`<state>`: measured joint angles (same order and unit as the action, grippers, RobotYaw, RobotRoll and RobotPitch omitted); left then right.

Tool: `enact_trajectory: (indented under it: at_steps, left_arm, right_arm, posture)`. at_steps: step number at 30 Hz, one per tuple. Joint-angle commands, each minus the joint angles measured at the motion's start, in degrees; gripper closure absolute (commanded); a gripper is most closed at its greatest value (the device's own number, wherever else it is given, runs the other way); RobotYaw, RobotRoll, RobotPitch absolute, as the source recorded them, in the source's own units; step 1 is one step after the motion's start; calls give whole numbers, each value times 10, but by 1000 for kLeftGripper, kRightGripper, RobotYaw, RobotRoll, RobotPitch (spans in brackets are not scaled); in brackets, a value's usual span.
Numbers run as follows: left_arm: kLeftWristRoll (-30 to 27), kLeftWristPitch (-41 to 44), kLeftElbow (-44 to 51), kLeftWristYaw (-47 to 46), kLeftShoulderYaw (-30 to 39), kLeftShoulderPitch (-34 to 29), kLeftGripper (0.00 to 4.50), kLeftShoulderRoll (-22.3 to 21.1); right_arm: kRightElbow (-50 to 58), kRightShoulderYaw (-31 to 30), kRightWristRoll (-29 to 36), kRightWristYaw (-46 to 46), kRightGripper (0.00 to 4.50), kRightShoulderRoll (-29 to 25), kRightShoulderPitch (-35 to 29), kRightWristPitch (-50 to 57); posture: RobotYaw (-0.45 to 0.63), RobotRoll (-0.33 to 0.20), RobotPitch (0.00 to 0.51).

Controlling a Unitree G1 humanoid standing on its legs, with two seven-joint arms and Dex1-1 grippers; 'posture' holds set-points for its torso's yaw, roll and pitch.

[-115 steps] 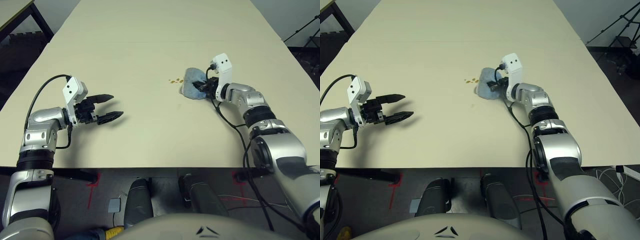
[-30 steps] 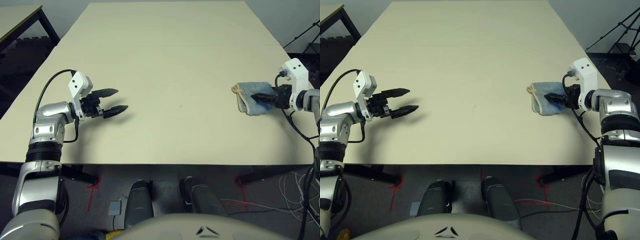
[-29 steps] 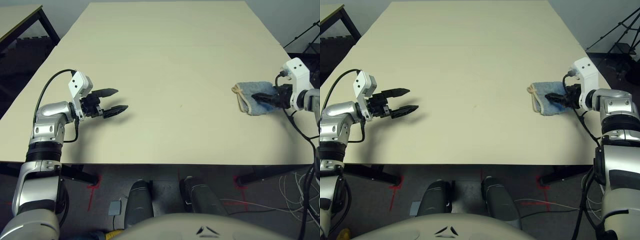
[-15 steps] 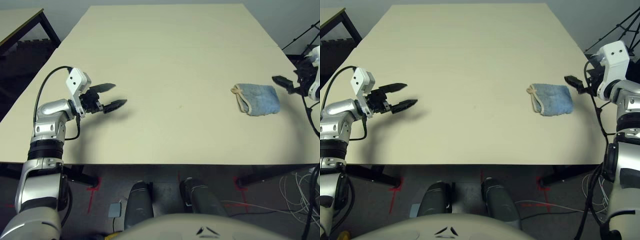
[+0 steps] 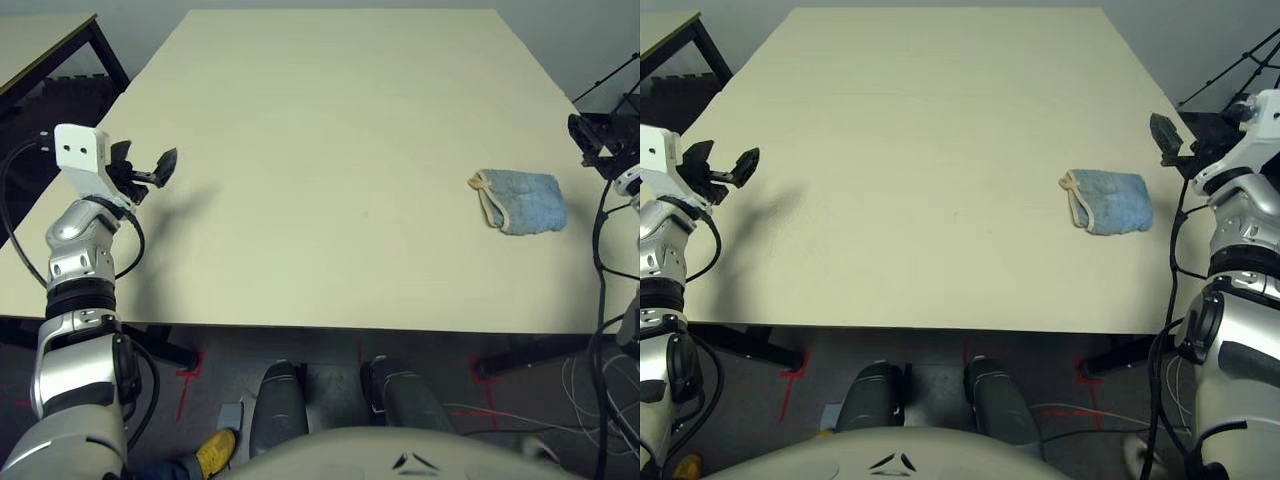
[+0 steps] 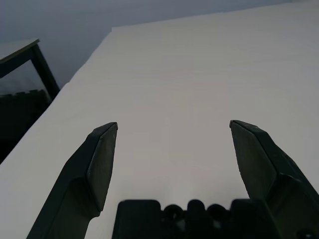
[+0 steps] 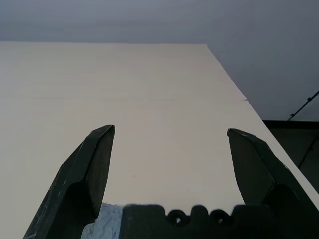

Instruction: Wipe the water off the table with a rag.

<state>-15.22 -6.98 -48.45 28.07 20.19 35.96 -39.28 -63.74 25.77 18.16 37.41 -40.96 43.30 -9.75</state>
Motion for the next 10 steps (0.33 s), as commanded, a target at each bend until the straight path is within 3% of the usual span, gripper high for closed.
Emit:
enact_trajectory:
  at_steps: [1,10]
  left_arm:
    - [13,-12,-27,-16,1,13,0,-6]
    - [24,-31,-64,-19,-7,33,0,-3]
  right_arm:
    - [-14,10,5,-13,21,0,-11,-13]
    - [-14,10,10,-11,21,0,-25,-18]
  posture:
    - [-111,0,95]
    - [-127,0,96]
